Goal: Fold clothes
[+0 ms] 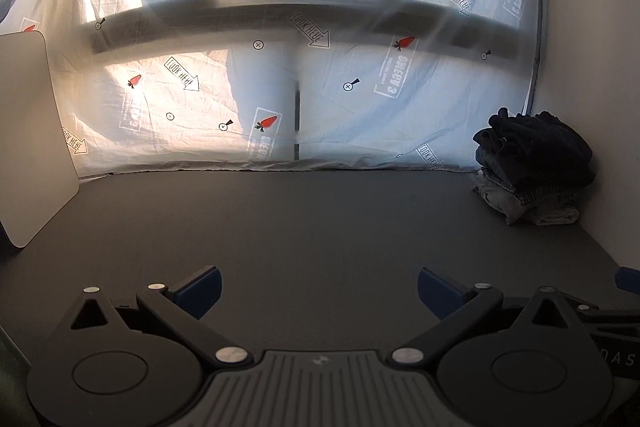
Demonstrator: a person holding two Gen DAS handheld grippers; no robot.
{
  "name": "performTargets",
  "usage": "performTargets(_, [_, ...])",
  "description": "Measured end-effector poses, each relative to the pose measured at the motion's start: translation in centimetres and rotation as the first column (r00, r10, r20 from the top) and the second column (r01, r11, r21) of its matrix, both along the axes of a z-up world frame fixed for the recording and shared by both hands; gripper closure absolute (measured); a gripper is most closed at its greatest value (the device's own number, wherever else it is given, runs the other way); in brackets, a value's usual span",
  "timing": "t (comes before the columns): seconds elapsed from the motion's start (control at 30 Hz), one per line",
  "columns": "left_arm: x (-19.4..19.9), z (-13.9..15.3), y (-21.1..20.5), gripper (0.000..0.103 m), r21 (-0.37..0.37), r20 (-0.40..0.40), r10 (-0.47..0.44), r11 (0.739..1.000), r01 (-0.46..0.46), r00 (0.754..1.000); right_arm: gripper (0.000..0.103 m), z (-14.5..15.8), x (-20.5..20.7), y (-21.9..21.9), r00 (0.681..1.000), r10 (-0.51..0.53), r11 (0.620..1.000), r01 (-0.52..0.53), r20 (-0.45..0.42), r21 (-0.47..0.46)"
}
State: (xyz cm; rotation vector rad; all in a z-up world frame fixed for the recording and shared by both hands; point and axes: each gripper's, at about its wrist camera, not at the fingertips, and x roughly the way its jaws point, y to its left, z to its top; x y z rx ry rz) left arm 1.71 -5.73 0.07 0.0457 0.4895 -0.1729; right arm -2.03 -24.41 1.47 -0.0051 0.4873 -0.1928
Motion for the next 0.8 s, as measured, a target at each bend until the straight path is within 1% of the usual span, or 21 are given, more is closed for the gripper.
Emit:
performTargets(0.3, [-1.5, -0.2, -0.7, 0.0, 0.008, 0.01, -0.02, 1.0, 0.02, 1.0, 0.0, -0.4, -2.0, -0.3, 1.0, -0.02, 1.0, 0.02, 0.016, -0.01])
performTargets(0.53, [-2.0, -0.3, -1.7, 0.0, 0.006, 0.016, -0.053, 0.999, 0.053, 0.998, 0.0, -0.2, -2.6, -0.8, 0.999, -0.039, 0.999, 0.04, 0.026, -0.021])
performTargets(0.67, [-2.2, -0.2, -1.9, 0.0, 0.007, 0.023, -0.058, 0.998, 0.057, 0.998, 0.0, -0.3, -2.7, -0.8, 0.998, -0.047, 0.998, 0.048, 0.03, -0.029])
performTargets(0.8, [-2.3, -0.2, -2.0, 0.0, 0.013, 0.023, -0.056, 0.998, 0.056, 0.998, 0.0, -0.3, -2.8, -1.0, 0.998, -0.05, 0.999, 0.05, 0.027, -0.018])
